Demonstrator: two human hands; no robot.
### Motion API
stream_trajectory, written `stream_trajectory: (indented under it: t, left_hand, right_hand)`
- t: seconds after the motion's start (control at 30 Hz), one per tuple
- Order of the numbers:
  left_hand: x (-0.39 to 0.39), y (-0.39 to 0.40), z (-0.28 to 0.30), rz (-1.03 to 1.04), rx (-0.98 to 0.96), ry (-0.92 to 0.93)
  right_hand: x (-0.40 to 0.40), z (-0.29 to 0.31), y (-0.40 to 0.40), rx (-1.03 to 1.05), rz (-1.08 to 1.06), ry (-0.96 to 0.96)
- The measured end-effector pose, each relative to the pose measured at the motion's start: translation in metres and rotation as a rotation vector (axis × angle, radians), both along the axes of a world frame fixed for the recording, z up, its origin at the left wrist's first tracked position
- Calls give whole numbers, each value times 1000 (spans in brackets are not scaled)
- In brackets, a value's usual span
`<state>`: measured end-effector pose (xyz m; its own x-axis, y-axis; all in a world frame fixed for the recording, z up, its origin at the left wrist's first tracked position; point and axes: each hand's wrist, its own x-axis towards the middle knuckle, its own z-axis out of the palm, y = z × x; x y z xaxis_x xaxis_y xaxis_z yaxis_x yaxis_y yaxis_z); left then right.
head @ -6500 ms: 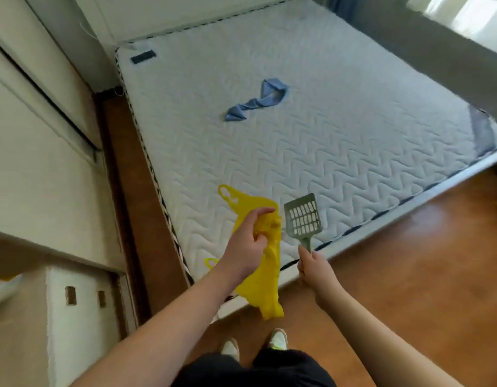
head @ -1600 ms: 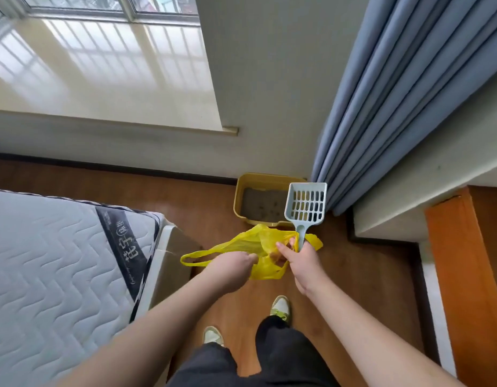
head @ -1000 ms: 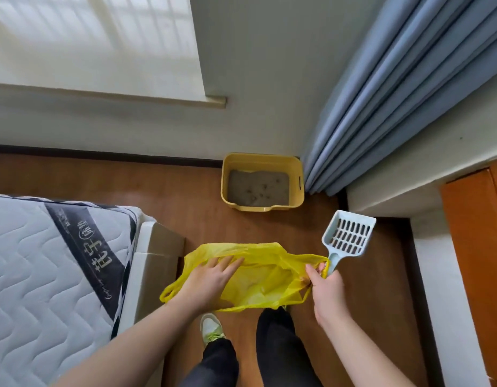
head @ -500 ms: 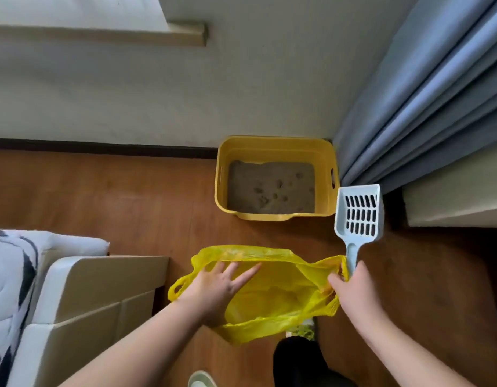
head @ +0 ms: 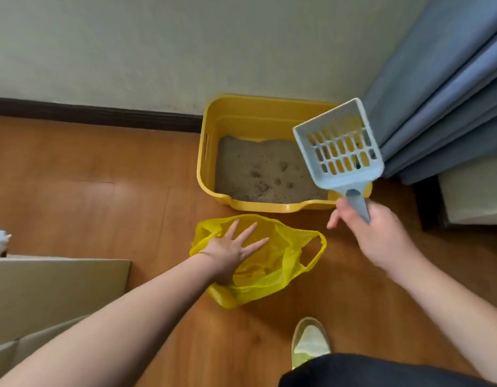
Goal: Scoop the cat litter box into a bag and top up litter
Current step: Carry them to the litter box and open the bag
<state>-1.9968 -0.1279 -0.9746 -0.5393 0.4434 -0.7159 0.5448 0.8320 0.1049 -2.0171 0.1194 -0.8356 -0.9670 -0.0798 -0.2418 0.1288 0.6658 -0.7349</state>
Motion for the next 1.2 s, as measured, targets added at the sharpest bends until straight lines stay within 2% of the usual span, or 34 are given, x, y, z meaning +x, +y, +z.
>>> stream_trajectory:
  t: [0.07,0.17,0.27,0.37,0.5,0.6,0.67,0.8,0.87,0.97,1.03,1.13,1.2]
  left_hand:
    - [-6,2,-21,-29,2,-4]
    - [-8,-3,-48,-109,2,37]
    - [-5,-11,-65,-202,-7,93]
    - [-2,-22,-72,-246,-45,77]
    - [6,-35,-78,-284,9,69]
    - [-1,-61,-101,-268,43,-41]
    - [-7,-80,-108,-246,153,-95]
    - [-16,-95,-109,-271,235,-20]
    - [-18,-92,-103,-288,241,12]
    - [-17,-81,-100,-219,239,-72]
    - [-18,-74,-97,-380,359,68]
    - [-16,-71,-100,-796,542,361]
    - [-11,-67,-101,-888,670,434]
  right_hand:
    - [-2,-31,-23,-169,60,-12]
    - [-1,-97,-49,-279,135,-110]
    - [6,-159,-60,-253,172,-162]
    - [22,-193,-64,-195,239,-93]
    - [43,-225,-49,-30,347,30]
    - [52,-241,-30,57,499,203]
    - [52,-249,-13,145,602,324]
    - [41,-243,17,225,604,327]
    - [37,-239,23,268,673,392]
    - [30,-230,27,339,797,427]
    - [26,-227,31,389,841,427]
    - [21,-232,36,460,884,434]
    - [22,-236,39,481,881,469]
